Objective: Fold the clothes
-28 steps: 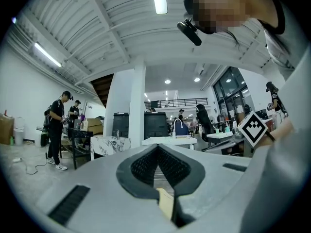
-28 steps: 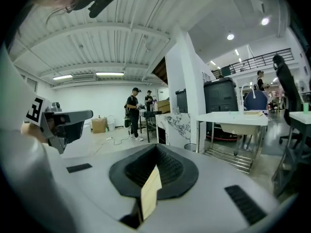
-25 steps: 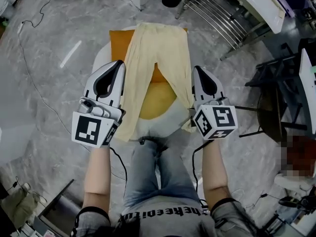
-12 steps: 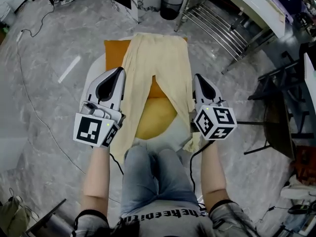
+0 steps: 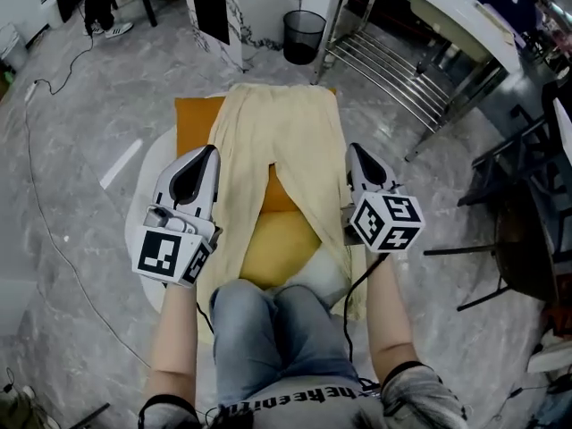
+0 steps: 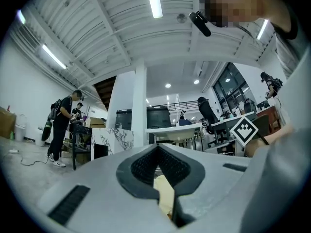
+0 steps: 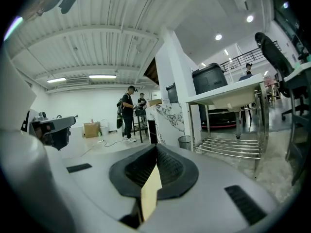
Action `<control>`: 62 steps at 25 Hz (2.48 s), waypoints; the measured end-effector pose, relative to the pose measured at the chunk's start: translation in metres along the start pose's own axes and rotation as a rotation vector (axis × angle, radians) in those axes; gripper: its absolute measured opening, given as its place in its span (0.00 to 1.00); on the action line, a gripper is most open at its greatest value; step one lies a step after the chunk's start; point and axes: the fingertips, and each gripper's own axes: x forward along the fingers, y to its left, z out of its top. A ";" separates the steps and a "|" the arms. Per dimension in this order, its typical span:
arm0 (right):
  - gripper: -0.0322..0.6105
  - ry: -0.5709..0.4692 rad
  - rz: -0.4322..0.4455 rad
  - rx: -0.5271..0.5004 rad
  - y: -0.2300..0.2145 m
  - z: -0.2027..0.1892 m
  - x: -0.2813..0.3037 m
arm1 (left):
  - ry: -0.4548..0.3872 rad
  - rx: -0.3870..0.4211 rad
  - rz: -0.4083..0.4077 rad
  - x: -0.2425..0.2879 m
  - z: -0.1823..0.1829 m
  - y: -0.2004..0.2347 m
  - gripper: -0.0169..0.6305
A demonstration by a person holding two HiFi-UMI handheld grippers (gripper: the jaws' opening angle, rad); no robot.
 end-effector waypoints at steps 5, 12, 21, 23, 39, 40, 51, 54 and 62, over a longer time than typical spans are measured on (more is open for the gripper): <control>0.05 0.052 0.008 0.019 -0.037 -0.025 0.039 | -0.012 -0.014 0.006 0.009 -0.025 0.001 0.03; 0.14 0.199 0.005 0.078 -0.096 -0.086 0.086 | -0.021 0.004 -0.005 0.021 -0.058 -0.005 0.03; 0.25 0.337 0.028 0.207 -0.128 -0.164 0.112 | -0.010 0.034 -0.021 0.035 -0.084 -0.021 0.03; 0.26 0.357 0.019 0.236 -0.135 -0.177 0.117 | -0.004 0.036 -0.025 0.037 -0.086 -0.021 0.03; 0.38 0.399 -0.015 0.448 -0.174 -0.244 0.141 | 0.030 0.044 -0.029 0.050 -0.109 -0.011 0.03; 0.37 0.399 -0.001 0.449 -0.171 -0.244 0.141 | 0.033 0.042 -0.025 0.050 -0.110 -0.010 0.03; 0.07 0.379 0.144 0.203 -0.105 -0.184 0.127 | 0.029 0.051 -0.015 0.044 -0.103 -0.010 0.03; 0.07 0.347 0.179 0.138 -0.081 -0.160 0.123 | 0.018 0.057 -0.014 0.037 -0.097 -0.012 0.03; 0.07 0.260 0.226 0.192 -0.012 -0.111 0.128 | -0.017 0.049 0.017 0.008 -0.083 0.005 0.03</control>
